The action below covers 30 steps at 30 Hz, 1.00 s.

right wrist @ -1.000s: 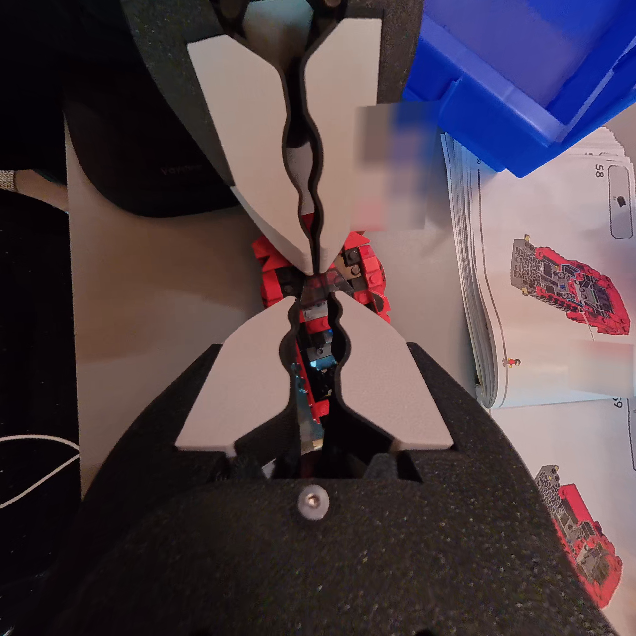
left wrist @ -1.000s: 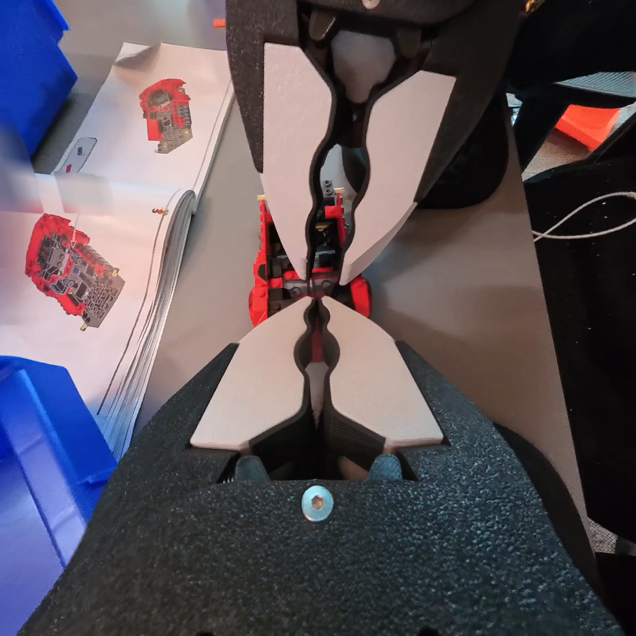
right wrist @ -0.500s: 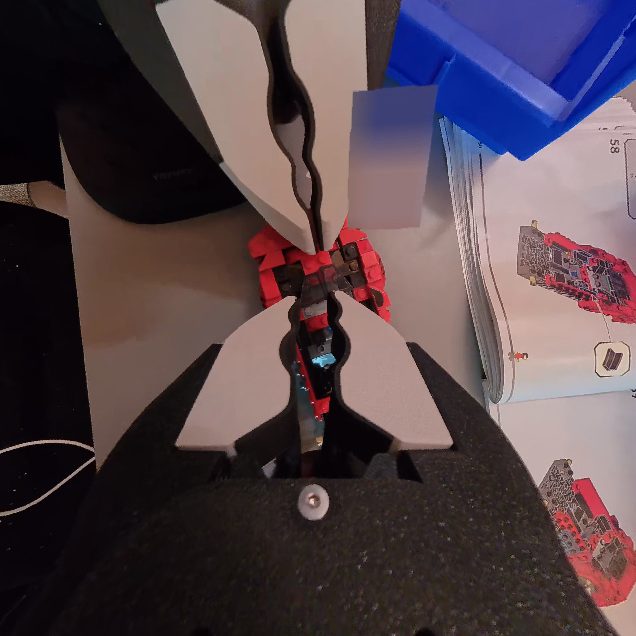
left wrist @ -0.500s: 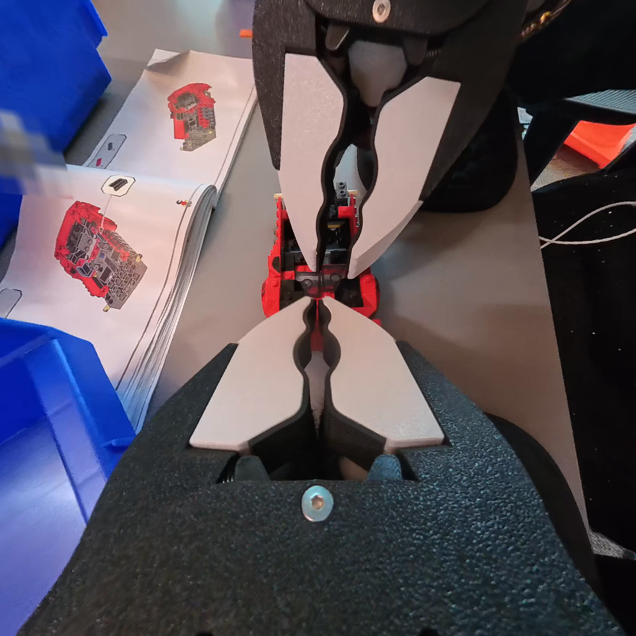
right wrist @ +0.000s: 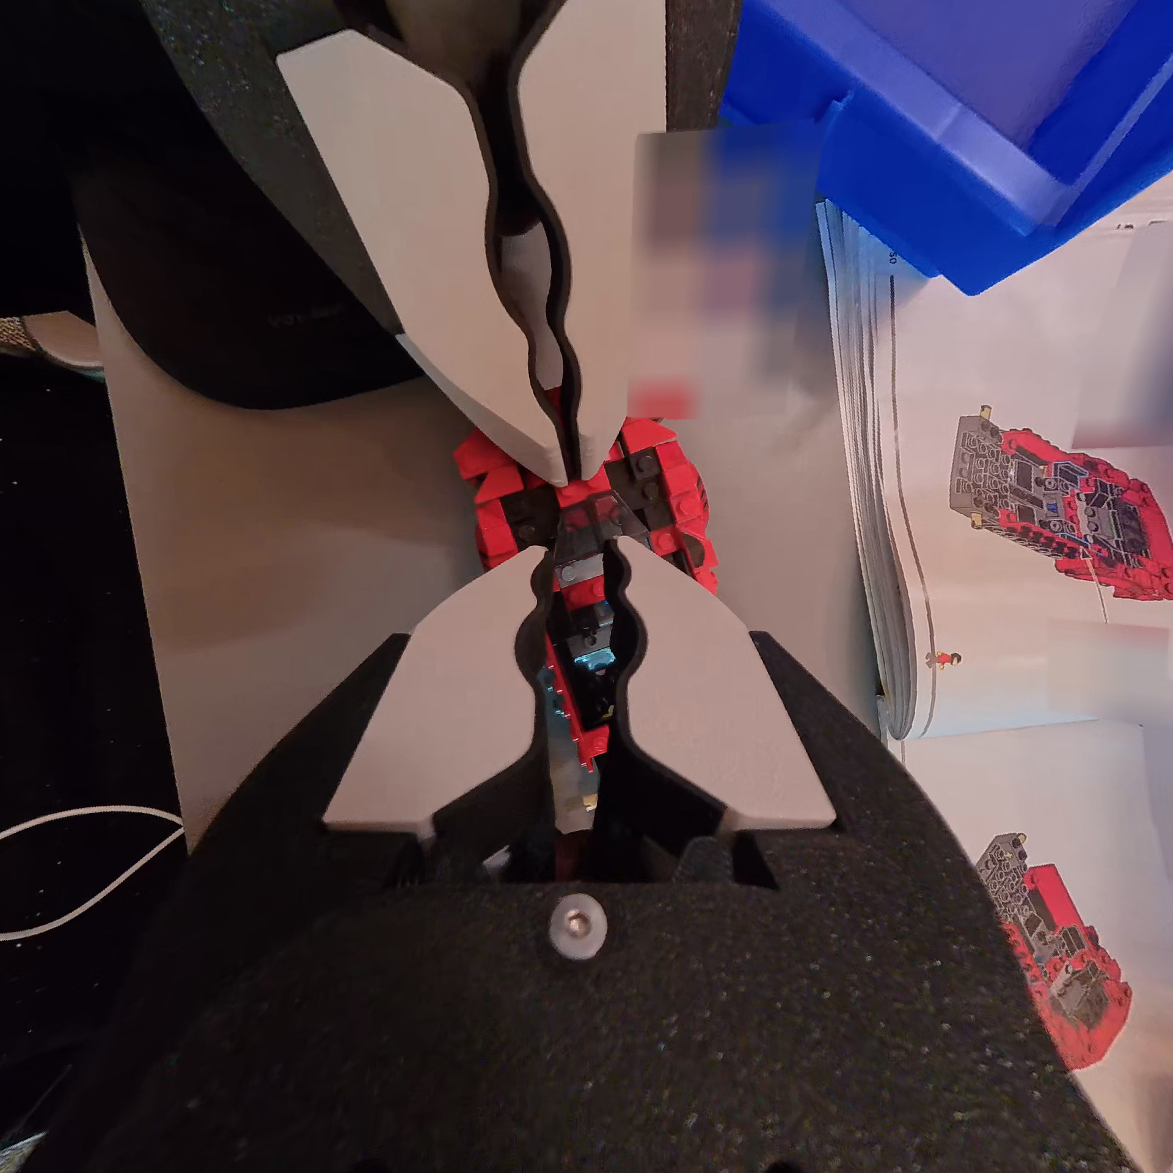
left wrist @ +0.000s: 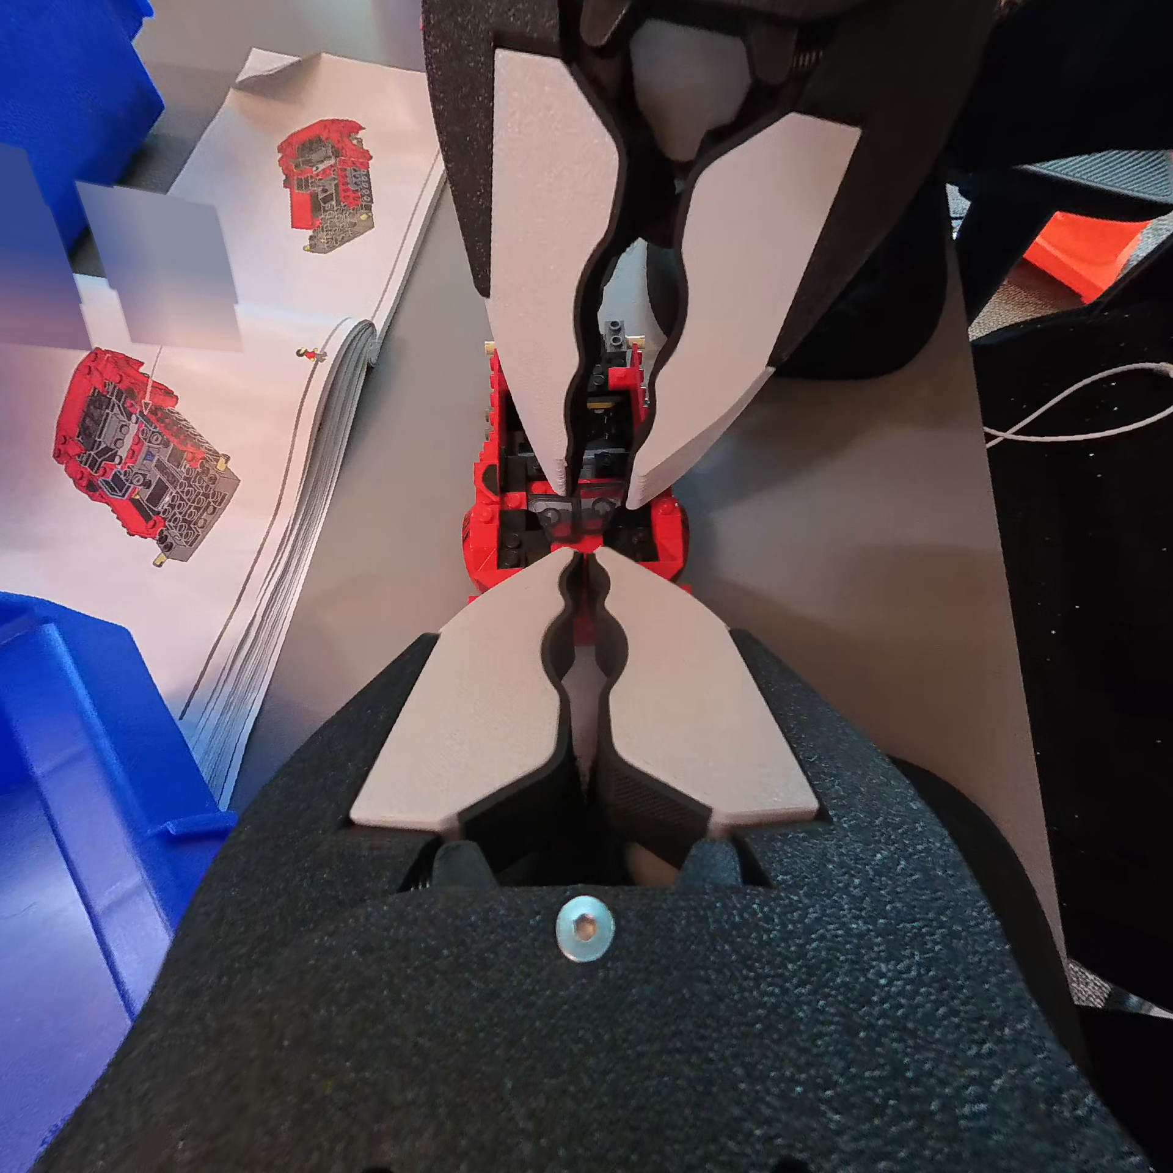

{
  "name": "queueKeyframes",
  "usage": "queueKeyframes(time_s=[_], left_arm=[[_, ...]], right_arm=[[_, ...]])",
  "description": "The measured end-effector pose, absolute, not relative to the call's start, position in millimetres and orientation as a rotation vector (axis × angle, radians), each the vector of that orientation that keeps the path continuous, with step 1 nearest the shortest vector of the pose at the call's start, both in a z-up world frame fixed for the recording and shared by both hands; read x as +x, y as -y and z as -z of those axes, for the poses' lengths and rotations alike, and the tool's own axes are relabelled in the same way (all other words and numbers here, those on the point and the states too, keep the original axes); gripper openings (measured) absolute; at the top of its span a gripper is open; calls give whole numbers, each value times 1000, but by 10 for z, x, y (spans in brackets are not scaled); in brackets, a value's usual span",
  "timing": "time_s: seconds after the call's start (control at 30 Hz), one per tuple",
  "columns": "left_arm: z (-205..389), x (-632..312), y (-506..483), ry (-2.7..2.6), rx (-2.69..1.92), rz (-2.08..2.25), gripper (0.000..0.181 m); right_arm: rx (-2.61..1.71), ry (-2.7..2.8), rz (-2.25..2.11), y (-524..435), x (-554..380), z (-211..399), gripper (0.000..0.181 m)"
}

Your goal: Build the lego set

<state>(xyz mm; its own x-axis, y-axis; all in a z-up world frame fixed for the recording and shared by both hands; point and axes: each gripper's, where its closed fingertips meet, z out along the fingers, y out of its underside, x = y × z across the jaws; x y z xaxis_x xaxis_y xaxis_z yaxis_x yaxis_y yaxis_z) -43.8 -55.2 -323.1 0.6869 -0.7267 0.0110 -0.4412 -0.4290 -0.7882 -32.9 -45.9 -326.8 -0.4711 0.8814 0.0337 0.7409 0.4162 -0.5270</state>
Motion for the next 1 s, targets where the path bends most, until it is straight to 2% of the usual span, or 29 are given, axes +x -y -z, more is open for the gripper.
queueKeyframes(time_s=[1.0], left_arm=[[3216,-426,549,-877,-2082,482,0]], right_arm=[[-1369,2425,-541,484,-351,3267,15]])
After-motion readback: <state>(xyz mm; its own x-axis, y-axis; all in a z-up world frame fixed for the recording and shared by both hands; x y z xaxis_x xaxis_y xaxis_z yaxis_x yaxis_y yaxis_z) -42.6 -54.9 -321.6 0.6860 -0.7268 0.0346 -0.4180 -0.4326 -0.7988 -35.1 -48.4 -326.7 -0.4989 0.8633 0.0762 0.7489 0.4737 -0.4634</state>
